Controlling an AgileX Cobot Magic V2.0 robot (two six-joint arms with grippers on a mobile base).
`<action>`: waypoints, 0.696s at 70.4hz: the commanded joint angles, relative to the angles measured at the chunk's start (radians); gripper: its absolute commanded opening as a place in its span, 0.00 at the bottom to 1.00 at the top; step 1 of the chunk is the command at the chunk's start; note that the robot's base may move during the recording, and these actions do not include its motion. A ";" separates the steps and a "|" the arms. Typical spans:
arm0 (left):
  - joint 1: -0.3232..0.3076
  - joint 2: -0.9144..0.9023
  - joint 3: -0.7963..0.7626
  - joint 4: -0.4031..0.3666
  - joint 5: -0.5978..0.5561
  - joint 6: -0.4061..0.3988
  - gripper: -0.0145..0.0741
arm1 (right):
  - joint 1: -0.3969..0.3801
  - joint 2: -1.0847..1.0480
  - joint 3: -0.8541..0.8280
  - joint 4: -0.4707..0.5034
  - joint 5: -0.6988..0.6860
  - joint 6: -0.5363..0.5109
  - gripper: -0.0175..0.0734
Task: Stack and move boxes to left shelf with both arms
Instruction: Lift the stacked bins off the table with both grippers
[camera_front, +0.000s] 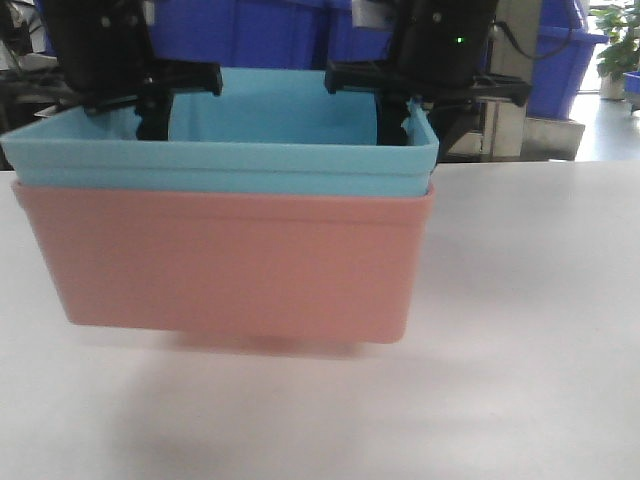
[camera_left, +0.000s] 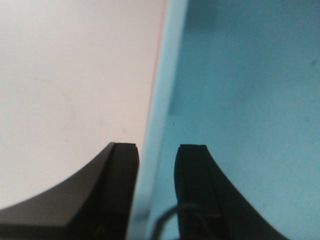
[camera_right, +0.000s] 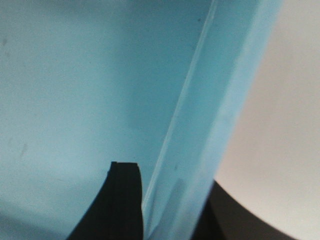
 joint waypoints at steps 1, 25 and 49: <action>-0.046 -0.140 -0.035 0.069 0.029 0.014 0.16 | -0.012 -0.098 -0.028 -0.089 -0.055 0.012 0.23; -0.193 -0.296 0.015 0.166 0.065 -0.044 0.15 | 0.101 -0.253 -0.025 -0.185 -0.016 0.030 0.23; -0.198 -0.502 0.155 0.129 0.025 -0.044 0.15 | 0.210 -0.447 0.140 -0.248 -0.081 0.100 0.23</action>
